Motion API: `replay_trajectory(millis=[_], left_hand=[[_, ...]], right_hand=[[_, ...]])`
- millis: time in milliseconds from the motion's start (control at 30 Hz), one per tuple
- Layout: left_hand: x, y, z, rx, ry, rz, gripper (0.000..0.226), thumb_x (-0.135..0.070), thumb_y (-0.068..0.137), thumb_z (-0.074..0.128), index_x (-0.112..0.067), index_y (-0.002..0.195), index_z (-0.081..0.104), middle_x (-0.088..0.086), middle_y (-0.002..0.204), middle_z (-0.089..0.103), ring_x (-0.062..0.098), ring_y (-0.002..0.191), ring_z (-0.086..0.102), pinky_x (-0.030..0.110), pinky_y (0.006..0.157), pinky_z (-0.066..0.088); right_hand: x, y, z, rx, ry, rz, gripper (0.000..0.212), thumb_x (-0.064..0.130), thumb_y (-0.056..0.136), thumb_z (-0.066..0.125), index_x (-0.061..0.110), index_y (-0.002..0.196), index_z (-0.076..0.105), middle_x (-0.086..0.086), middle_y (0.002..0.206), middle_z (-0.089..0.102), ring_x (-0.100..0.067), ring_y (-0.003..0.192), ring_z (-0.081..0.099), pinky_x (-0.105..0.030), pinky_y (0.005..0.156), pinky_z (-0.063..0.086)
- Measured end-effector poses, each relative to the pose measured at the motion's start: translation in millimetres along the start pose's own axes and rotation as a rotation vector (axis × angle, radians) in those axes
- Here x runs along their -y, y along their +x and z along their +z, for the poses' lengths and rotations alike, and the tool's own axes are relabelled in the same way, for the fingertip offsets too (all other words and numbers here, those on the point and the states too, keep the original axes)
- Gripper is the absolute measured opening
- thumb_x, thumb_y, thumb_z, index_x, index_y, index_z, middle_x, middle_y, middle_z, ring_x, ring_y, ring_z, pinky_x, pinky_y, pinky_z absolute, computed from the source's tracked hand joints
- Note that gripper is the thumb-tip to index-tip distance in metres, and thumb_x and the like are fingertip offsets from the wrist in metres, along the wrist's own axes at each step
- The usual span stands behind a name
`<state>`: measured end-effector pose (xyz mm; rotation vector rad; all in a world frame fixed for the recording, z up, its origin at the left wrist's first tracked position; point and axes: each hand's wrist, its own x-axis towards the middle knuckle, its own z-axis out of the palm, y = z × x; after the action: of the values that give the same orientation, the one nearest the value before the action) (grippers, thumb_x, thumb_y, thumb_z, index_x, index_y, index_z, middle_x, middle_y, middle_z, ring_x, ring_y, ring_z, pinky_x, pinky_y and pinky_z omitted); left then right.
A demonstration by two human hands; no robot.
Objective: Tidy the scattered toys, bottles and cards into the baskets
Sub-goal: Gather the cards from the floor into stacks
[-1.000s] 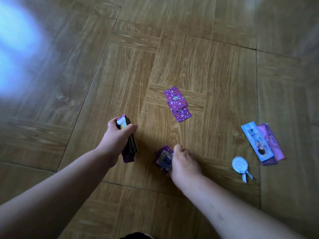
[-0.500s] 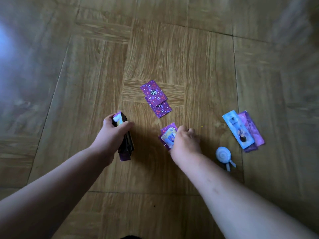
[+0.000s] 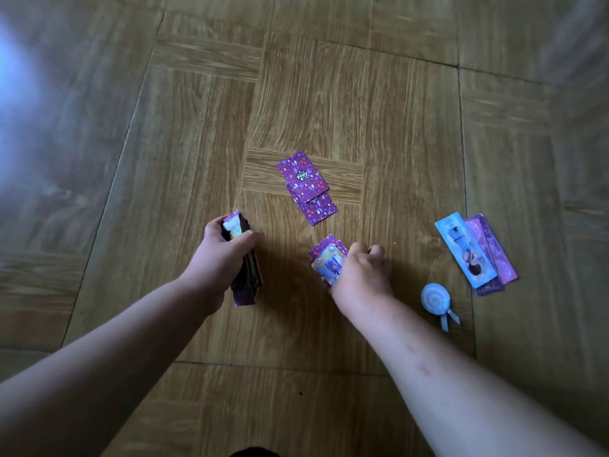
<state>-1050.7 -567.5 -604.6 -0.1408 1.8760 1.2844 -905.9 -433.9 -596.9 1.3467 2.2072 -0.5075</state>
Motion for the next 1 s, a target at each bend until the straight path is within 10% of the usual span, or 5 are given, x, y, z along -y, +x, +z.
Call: replay_trajectory(millis=[700, 1000], left_hand=[[-12.6, -0.2, -23.0, -0.09, -0.055, 0.041, 0.055, -0.028, 0.086, 0.071, -0.026, 0.132, 0.041, -0.002, 0.104, 0.059, 0.014, 0.09, 0.06, 0.036, 0.075, 0.054], [-9.0, 6.6, -30.7, -0.171, -0.071, 0.057, 0.052, -0.033, 0.085, 0.071, -0.034, 0.126, 0.041, -0.005, 0.103, 0.058, 0.012, 0.09, 0.059, 0.033, 0.074, 0.049]], right_hand=[[27.5, 49.1, -59.6, -0.078, 0.482, -0.099, 0.073, 0.028, 0.062, 0.089, 0.009, 0.117, 0.045, -0.009, 0.12, 0.058, -0.027, 0.11, 0.058, -0.032, 0.084, 0.047], [88.9, 83.9, -54.3, -0.025, 0.076, -0.043, 0.1, 0.041, 0.063, 0.087, 0.002, 0.136, 0.03, -0.012, 0.137, 0.036, -0.025, 0.128, 0.038, -0.031, 0.099, 0.039]])
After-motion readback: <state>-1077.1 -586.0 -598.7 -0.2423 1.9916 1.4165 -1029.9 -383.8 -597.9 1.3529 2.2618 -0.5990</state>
